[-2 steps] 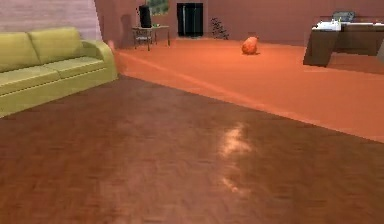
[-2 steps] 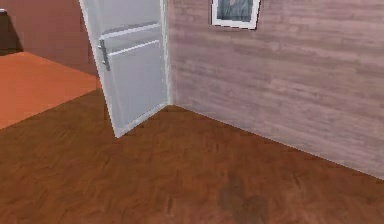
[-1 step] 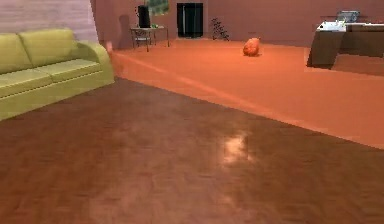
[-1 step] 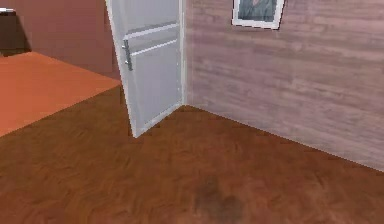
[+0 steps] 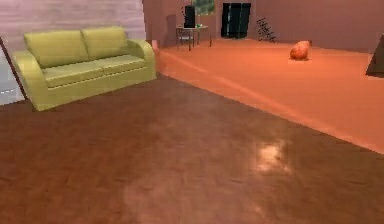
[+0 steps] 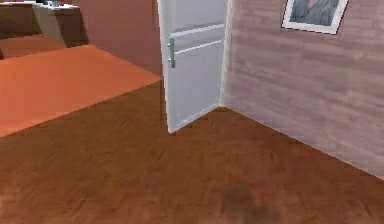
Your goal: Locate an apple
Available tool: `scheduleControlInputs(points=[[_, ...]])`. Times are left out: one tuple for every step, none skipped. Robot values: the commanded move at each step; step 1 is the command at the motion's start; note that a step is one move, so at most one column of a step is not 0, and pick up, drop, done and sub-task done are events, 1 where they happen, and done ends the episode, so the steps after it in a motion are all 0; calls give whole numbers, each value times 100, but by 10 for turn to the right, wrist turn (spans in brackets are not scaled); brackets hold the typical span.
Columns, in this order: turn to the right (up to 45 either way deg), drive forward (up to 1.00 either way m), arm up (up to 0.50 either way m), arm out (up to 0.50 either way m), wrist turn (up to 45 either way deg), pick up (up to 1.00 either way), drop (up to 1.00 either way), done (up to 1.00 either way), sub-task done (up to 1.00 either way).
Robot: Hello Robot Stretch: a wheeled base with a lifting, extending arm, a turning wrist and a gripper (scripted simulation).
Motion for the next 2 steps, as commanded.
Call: scheduleControlInputs(points=[[0, 100, 0, 0, 0, 0, 0, 0, 0], [0, 100, 0, 0, 0, 0, 0, 0, 0]])
